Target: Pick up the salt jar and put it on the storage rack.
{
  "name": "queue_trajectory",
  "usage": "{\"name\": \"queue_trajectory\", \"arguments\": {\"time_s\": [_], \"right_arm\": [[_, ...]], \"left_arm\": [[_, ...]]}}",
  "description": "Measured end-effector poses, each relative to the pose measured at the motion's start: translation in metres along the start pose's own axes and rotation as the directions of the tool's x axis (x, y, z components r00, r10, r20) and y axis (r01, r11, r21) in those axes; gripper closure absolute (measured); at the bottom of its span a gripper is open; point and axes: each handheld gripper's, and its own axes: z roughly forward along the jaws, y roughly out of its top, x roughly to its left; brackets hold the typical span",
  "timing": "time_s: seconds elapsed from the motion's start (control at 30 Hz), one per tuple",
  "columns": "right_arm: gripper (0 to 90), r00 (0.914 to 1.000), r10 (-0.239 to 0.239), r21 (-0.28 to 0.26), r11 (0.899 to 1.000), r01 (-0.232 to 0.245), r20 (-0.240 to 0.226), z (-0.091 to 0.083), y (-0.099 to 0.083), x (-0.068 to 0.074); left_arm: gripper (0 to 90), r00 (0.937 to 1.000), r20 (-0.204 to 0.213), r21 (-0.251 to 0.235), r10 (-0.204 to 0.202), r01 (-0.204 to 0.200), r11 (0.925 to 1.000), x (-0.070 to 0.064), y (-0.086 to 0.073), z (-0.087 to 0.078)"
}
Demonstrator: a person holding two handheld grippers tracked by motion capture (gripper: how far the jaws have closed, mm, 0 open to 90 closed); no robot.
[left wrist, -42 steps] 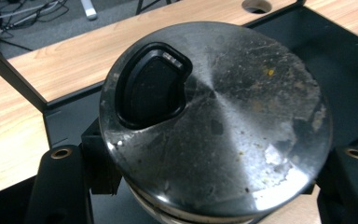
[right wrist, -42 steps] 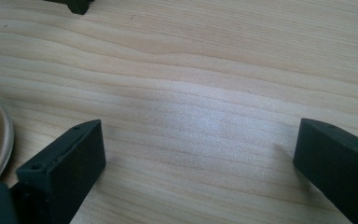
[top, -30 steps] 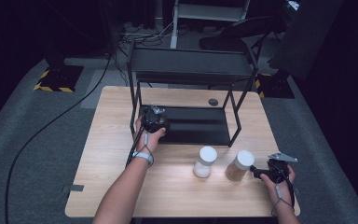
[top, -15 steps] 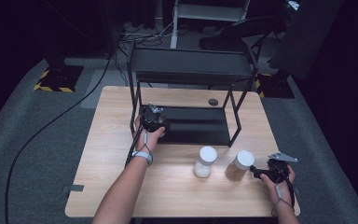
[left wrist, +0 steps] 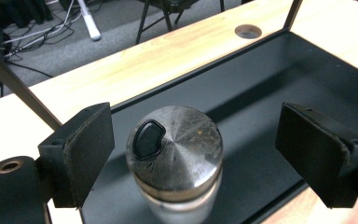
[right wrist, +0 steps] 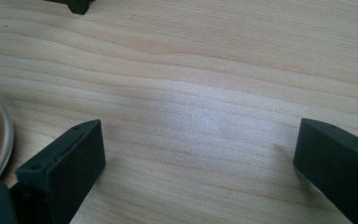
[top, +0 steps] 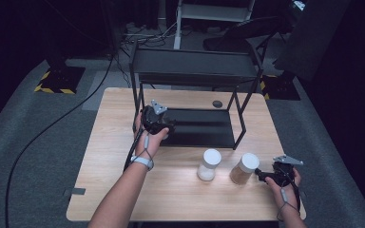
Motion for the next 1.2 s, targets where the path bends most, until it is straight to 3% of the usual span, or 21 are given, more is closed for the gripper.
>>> {"name": "queue_trajectory", "arguments": {"time_s": [0.3,0.37,0.63,0.97,1.2], "right_arm": [[1.8,1.0000,-0.002,0.000,1.000,0.002,-0.001,0.000,0.000,0.000],[1.7,1.0000,-0.003,0.000,1.000,0.003,-0.002,0.000,0.000,-0.001],[1.6,1.0000,-0.004,0.001,1.000,0.004,-0.005,0.000,0.000,-0.001],[1.5,1.0000,-0.004,0.001,1.000,0.004,-0.005,0.000,0.000,-0.001],[1.5,1.0000,-0.006,0.001,1.000,0.006,-0.006,0.000,0.001,-0.002]], "left_arm": [[12.1,1.0000,0.005,-0.021,0.003,-0.002,0.9998,0.004,-0.003,-0.040],[12.0,0.9999,-0.002,-0.027,0.015,-0.015,0.9995,0.004,-0.006,-0.055],[11.6,0.9992,-0.017,-0.034,0.036,-0.036,0.9988,0.006,-0.016,-0.090],[11.2,0.9989,-0.030,-0.034,0.037,-0.038,0.9987,0.021,-0.043,-0.132],[10.8,0.9995,-0.030,-0.003,0.008,-0.009,1.0000,0.032,-0.067,-0.143]]}}
